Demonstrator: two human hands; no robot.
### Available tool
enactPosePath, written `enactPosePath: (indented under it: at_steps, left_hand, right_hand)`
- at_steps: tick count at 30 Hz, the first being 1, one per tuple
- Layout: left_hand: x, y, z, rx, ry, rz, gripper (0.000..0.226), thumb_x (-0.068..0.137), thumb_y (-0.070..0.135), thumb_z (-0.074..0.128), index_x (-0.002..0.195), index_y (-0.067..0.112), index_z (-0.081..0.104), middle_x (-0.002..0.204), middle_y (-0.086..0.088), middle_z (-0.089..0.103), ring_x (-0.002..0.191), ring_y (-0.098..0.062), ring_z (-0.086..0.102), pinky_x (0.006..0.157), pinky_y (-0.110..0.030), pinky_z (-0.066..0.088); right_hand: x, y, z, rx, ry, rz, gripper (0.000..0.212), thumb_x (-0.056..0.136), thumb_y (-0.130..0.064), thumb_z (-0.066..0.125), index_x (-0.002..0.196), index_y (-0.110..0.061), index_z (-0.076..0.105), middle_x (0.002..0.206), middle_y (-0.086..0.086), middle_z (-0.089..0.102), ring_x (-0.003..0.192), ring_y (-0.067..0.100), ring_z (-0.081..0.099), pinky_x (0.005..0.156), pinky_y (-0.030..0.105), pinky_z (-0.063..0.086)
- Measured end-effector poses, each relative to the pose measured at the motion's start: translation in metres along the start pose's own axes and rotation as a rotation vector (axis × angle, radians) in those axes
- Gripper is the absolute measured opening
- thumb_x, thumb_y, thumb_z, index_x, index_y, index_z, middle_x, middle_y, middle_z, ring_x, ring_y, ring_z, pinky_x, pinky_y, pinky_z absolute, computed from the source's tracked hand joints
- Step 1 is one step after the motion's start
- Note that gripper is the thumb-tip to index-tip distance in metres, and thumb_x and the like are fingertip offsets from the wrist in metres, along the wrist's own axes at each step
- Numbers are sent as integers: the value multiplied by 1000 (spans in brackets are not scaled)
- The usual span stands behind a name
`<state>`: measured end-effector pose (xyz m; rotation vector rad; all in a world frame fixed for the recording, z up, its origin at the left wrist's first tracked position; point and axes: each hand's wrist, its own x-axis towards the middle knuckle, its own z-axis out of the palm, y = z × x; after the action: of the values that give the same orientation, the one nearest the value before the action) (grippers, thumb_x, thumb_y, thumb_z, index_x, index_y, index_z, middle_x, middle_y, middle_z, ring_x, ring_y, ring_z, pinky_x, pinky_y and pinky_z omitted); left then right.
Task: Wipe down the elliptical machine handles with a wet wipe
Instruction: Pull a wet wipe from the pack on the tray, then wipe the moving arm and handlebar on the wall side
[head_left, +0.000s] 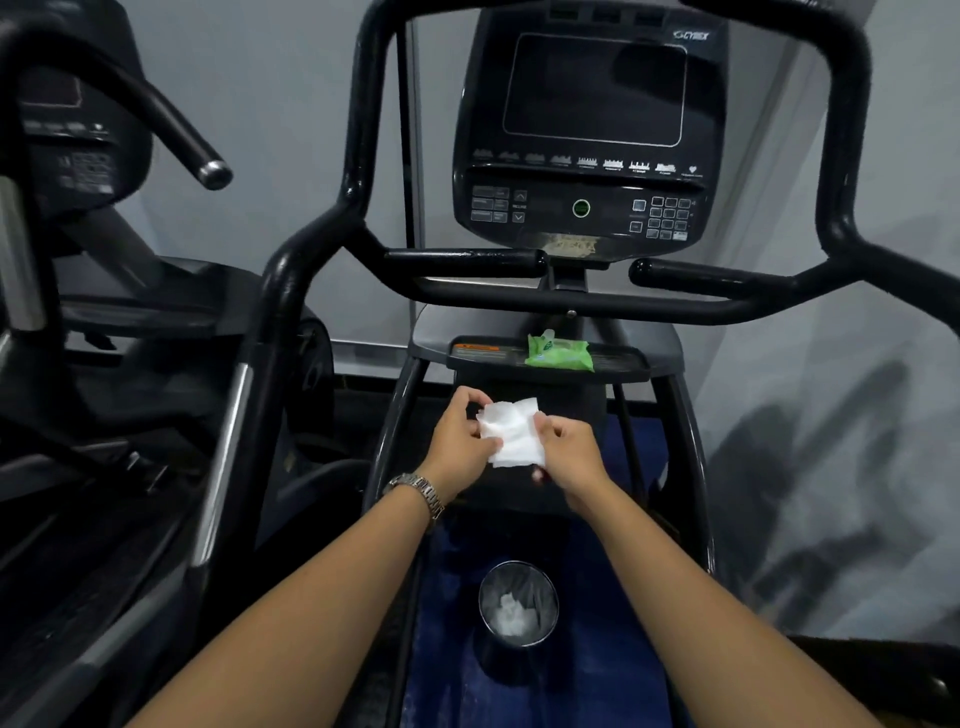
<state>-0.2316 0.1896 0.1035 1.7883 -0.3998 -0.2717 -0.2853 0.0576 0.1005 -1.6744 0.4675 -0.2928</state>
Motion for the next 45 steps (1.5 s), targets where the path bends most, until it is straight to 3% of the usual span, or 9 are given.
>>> enactPosePath:
  at_steps: [7, 11, 15, 23, 26, 30, 32, 36, 45]
  left_hand:
    - [-65, 3, -7, 49, 15, 50, 40, 80, -17, 40, 98, 12, 61, 77, -9, 59, 54, -11, 49, 37, -12, 35]
    - [-85, -2, -8, 36, 93, -9, 25, 84, -3, 56, 105, 9, 64, 108, -15, 64, 84, -18, 60, 55, -14, 46]
    - [-97, -5, -14, 82, 147, -51, 34, 78, 11, 73, 110, 10, 62, 115, -8, 61, 103, -22, 60, 84, -27, 50]
    - [-125, -8, -16, 79, 193, -43, 16, 86, 25, 64, 95, 14, 72, 86, -2, 69, 82, -16, 64, 70, -25, 51]
    - [-141, -16, -17, 194, 253, -57, 22, 85, 40, 60, 97, 27, 73, 107, -1, 63, 102, -16, 58, 87, -29, 50]
    - [-175, -10, -17, 353, 292, 15, 24, 90, 27, 60, 88, 7, 72, 96, 0, 53, 96, -12, 47, 84, -28, 43]
    - [-194, -7, -16, 333, 330, 61, 25, 88, 22, 62, 79, 0, 69, 78, -3, 57, 77, -11, 50, 75, -34, 46]
    - [-228, -14, -16, 245, 336, -24, 22, 88, 26, 64, 103, 10, 71, 92, -1, 70, 85, -17, 63, 83, -29, 51]
    - [-276, -23, -25, 49, 451, -125, 15, 84, 26, 68, 87, 12, 74, 78, -3, 73, 76, -16, 71, 75, -38, 59]
  right_hand:
    - [-55, 7, 14, 177, 23, 108, 21, 83, -18, 71, 91, 0, 67, 84, 17, 70, 68, 23, 64, 55, 29, 51]
    - [-81, 3, 23, 292, -20, 171, 16, 75, -1, 74, 88, 2, 65, 92, 23, 68, 78, 29, 65, 76, 40, 53]
    - [-98, -6, 29, 330, -9, 169, 18, 75, 4, 71, 92, 6, 66, 90, 23, 67, 77, 29, 64, 84, 46, 53]
    - [-117, -10, 44, 496, -91, 174, 16, 74, 2, 72, 89, 3, 67, 84, 21, 68, 74, 27, 68, 80, 43, 56]
    - [-125, -3, 45, 496, -131, 166, 14, 76, -1, 72, 89, 2, 68, 83, 19, 71, 75, 26, 69, 72, 39, 57]
    - [-140, 12, 42, 402, -158, 109, 5, 79, -7, 72, 83, -6, 69, 87, 17, 71, 79, 25, 70, 72, 37, 57]
    - [-150, 19, 40, 339, -176, 91, 3, 82, -10, 70, 84, -7, 69, 90, 18, 71, 80, 28, 69, 75, 40, 56]
    - [-178, 25, 37, 275, -268, 88, 3, 86, -9, 64, 87, -7, 67, 92, 18, 70, 79, 27, 68, 66, 35, 55]
    - [-234, 24, 45, 174, -361, -34, 11, 82, -9, 68, 93, -7, 66, 88, 13, 72, 84, 27, 70, 77, 40, 58]
